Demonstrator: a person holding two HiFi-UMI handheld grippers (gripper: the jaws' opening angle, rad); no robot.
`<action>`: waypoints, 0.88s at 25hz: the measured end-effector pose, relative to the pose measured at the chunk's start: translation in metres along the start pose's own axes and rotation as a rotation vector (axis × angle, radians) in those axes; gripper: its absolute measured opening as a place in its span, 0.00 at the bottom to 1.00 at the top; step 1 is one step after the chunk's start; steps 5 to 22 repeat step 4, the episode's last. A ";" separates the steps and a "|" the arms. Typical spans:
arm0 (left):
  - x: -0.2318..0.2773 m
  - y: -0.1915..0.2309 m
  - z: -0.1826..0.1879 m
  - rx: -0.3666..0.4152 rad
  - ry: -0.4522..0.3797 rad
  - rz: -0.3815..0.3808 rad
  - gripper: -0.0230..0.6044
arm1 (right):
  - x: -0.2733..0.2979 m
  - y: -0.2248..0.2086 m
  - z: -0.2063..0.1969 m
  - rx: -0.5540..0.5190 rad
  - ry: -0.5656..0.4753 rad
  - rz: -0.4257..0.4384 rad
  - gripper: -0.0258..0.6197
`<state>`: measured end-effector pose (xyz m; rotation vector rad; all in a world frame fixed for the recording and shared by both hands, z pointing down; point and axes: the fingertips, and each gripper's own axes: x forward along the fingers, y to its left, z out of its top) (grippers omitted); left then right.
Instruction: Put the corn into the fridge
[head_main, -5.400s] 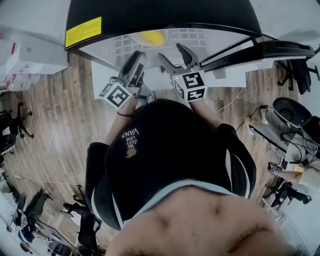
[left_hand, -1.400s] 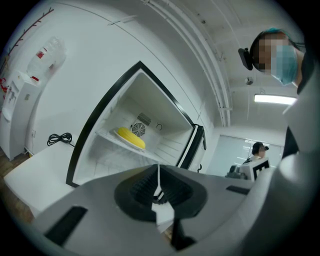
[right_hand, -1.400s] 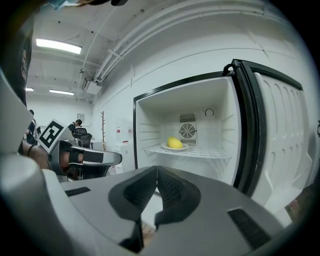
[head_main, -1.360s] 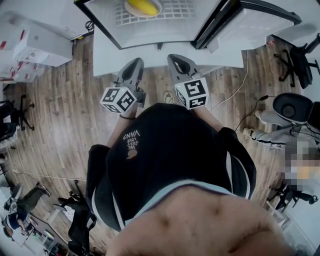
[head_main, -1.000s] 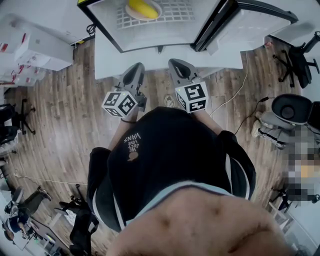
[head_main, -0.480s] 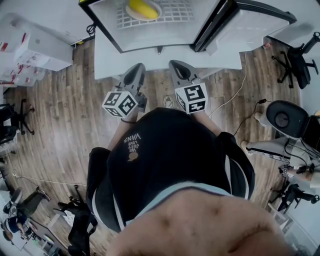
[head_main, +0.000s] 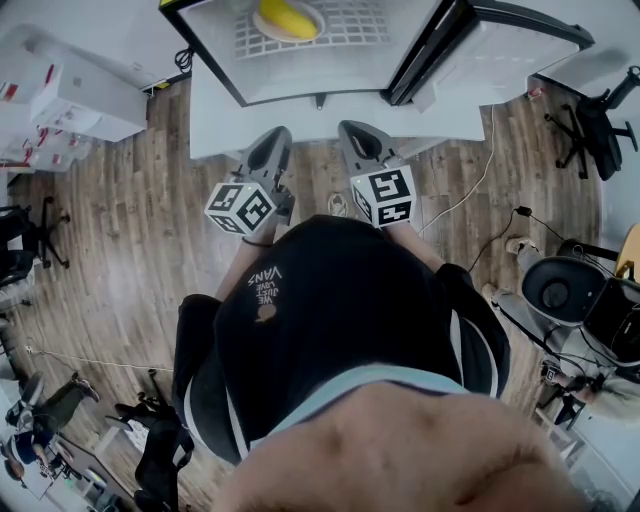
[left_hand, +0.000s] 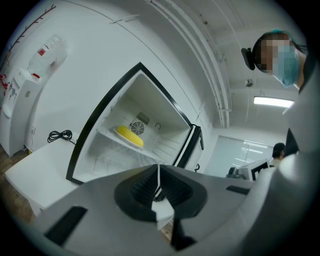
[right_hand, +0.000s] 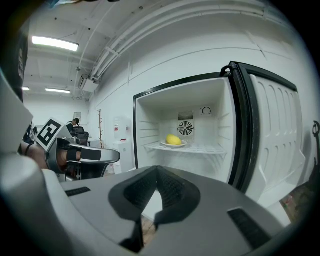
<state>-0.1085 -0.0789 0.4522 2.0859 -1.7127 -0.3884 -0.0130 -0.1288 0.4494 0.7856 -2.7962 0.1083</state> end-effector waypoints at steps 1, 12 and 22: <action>0.000 0.000 0.000 0.001 0.001 0.000 0.08 | 0.000 0.000 0.000 0.001 0.001 0.000 0.06; 0.000 0.000 0.001 0.004 0.005 -0.003 0.08 | 0.000 0.001 0.002 0.001 0.006 0.000 0.06; 0.000 0.000 0.001 0.004 0.005 -0.003 0.08 | 0.000 0.001 0.002 0.001 0.006 0.000 0.06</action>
